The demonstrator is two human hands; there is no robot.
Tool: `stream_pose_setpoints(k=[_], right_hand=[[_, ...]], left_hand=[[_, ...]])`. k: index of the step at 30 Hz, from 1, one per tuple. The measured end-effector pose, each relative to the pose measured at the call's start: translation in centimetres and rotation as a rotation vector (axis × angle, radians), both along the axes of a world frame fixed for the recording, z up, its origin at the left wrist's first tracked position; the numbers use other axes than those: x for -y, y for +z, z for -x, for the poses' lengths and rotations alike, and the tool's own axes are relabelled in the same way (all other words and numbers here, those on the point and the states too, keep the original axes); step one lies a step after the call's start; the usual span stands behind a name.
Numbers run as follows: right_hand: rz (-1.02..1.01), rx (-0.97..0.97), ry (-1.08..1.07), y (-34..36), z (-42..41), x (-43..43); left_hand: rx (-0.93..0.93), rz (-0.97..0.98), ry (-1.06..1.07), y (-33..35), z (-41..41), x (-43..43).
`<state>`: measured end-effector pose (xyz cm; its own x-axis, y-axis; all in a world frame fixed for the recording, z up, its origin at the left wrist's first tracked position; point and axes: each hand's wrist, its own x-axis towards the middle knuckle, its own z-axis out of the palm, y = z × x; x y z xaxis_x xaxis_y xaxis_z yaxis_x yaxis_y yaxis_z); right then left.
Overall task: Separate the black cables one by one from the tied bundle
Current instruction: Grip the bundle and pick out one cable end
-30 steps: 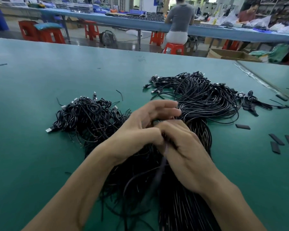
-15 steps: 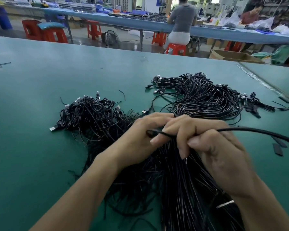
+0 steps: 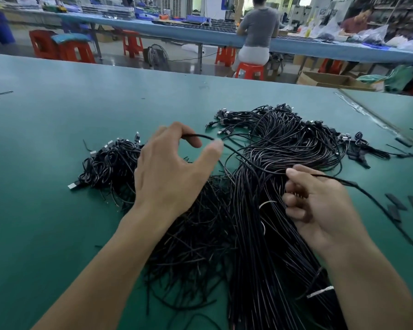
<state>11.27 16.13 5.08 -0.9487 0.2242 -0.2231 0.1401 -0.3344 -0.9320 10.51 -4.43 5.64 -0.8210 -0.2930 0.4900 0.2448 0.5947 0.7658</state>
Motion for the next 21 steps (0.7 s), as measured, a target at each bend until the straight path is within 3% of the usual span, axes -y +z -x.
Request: stream_pose_setpoints(k=[6,11,14,18,21], right_hand=[[0.26,0.006,-0.128,0.2,0.4,-2.0],[0.143,-0.066,-0.084,0.8,0.3,-3.4],[-0.184,-0.037,0.036,1.1,0.2,-3.5],[-0.982,-0.107,0.179,1.0,-0.6,-2.1],[-1.453,-0.008,0.347,0.6,-1.3,-1.2]], left_hand=[[0.136,0.008,0.288,0.3,1.1,1.9],[0.229,-0.03,0.387,-0.2,1.7,3.2],[0.245,0.134,0.32,-0.5,1.4,2.5],[0.106,0.312,0.118,-0.7,0.6,1.0],[0.109,0.288,-0.144,-0.4,0.3,0.6]])
